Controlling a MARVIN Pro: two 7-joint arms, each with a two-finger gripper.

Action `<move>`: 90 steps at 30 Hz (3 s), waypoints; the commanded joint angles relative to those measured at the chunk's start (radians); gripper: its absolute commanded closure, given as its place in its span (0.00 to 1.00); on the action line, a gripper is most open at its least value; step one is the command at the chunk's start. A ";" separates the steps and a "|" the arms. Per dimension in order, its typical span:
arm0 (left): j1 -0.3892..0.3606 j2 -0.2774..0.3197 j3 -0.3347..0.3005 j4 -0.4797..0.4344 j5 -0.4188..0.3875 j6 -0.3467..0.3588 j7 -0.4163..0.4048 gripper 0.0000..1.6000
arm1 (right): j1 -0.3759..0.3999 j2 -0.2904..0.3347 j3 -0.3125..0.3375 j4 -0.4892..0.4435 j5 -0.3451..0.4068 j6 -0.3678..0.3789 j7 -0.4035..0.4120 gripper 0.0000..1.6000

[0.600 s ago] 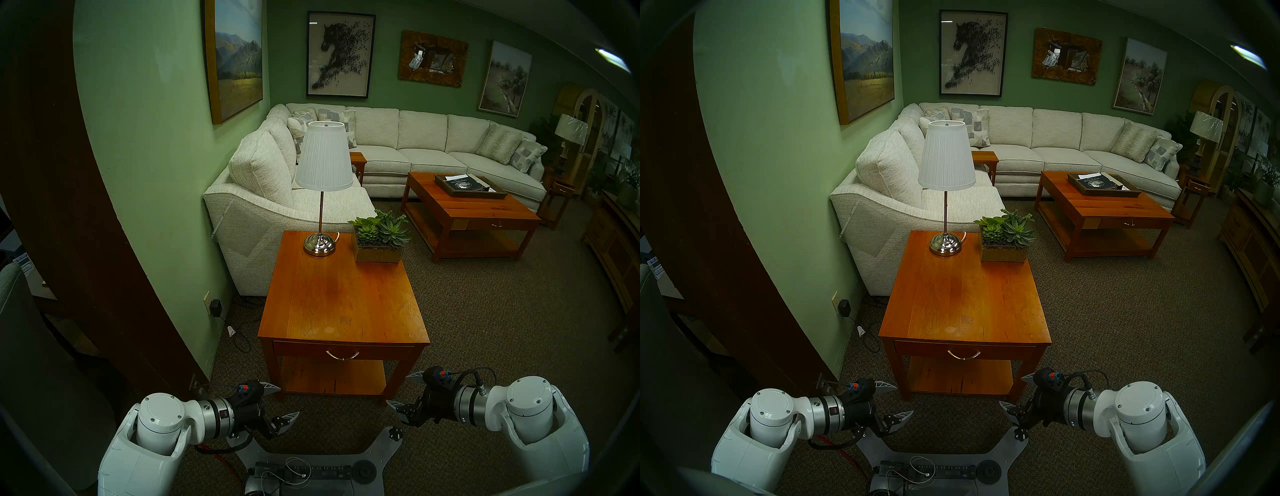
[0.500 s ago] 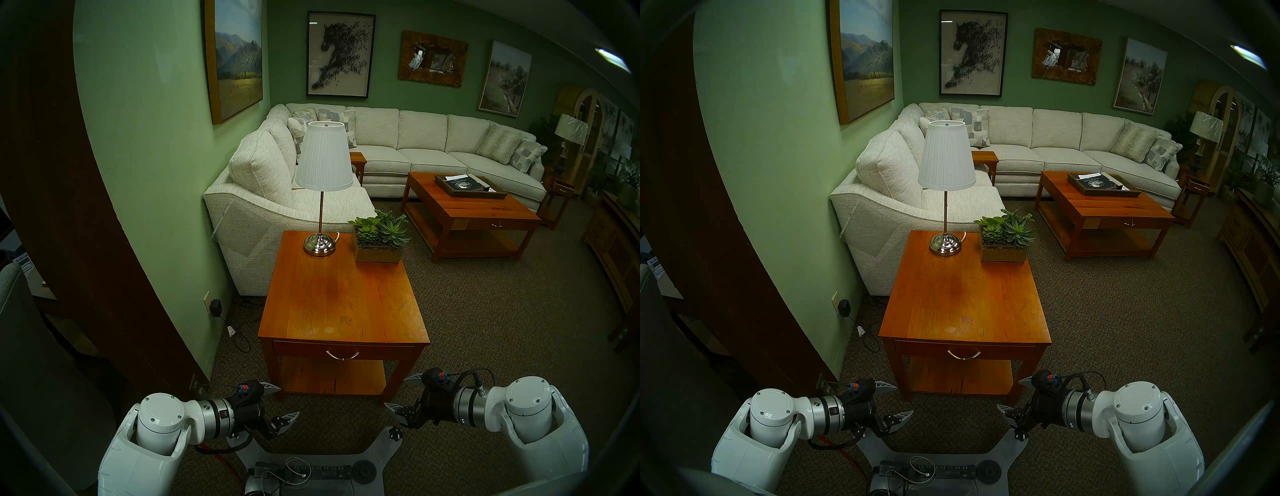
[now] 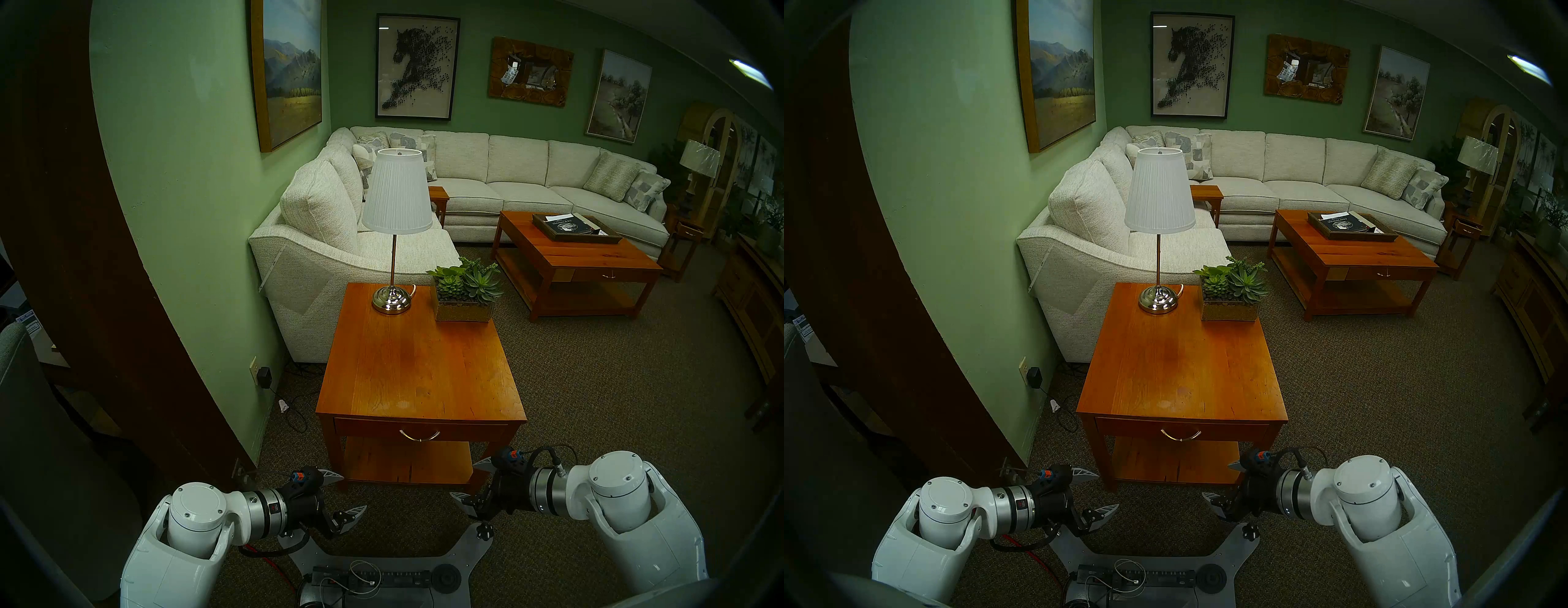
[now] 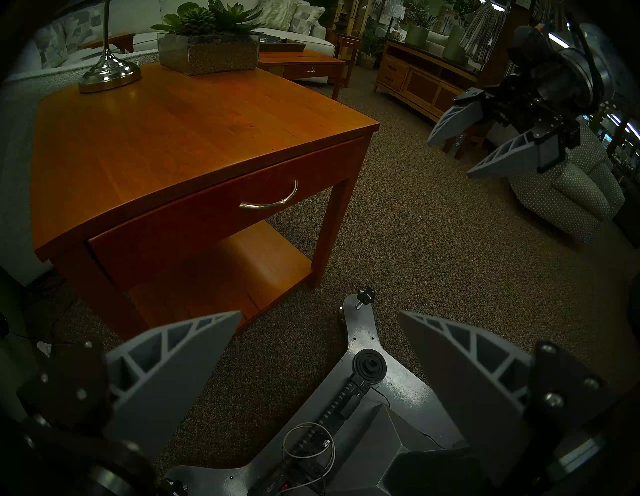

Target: Open the drawer, take out the contents and close the drawer

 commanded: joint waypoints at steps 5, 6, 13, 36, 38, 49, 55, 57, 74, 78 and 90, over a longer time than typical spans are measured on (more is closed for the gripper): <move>-0.005 -0.001 0.000 -0.019 -0.003 -0.003 -0.003 0.00 | 0.150 -0.054 -0.065 0.047 -0.036 0.033 -0.050 0.05; -0.005 -0.001 0.000 -0.020 -0.003 -0.003 -0.003 0.00 | 0.165 -0.059 -0.072 0.060 -0.039 0.037 -0.050 0.20; -0.006 -0.002 -0.001 -0.019 -0.002 -0.003 -0.004 0.00 | 0.233 -0.088 -0.101 0.122 -0.058 0.044 -0.051 0.53; -0.007 -0.005 -0.002 -0.017 0.001 -0.004 -0.007 0.00 | 0.460 -0.229 -0.172 0.359 -0.117 0.069 -0.052 1.00; -0.007 -0.005 -0.003 -0.017 0.001 -0.004 -0.007 0.00 | 0.450 -0.240 -0.165 0.356 -0.124 0.068 -0.057 1.00; -0.007 -0.007 -0.004 -0.017 0.003 -0.004 -0.008 0.00 | 0.534 -0.316 -0.164 0.461 -0.166 0.119 -0.077 1.00; -0.007 -0.007 -0.004 -0.017 0.003 -0.004 -0.009 0.00 | 0.586 -0.344 -0.164 0.525 -0.186 0.147 -0.090 1.00; -0.007 -0.007 -0.004 -0.017 0.003 -0.004 -0.009 0.00 | 0.598 -0.346 -0.166 0.539 -0.189 0.150 -0.089 1.00; -0.006 -0.009 -0.006 -0.020 0.005 -0.004 -0.011 0.00 | 0.742 -0.386 -0.179 0.745 -0.225 0.160 -0.069 1.00; -0.005 -0.009 -0.006 -0.020 0.006 -0.004 -0.011 0.00 | 0.765 -0.391 -0.186 0.782 -0.237 0.158 -0.073 1.00; -0.002 -0.009 -0.018 -0.015 0.004 -0.010 -0.011 0.00 | 0.798 -0.426 -0.180 0.863 -0.268 0.152 -0.153 1.00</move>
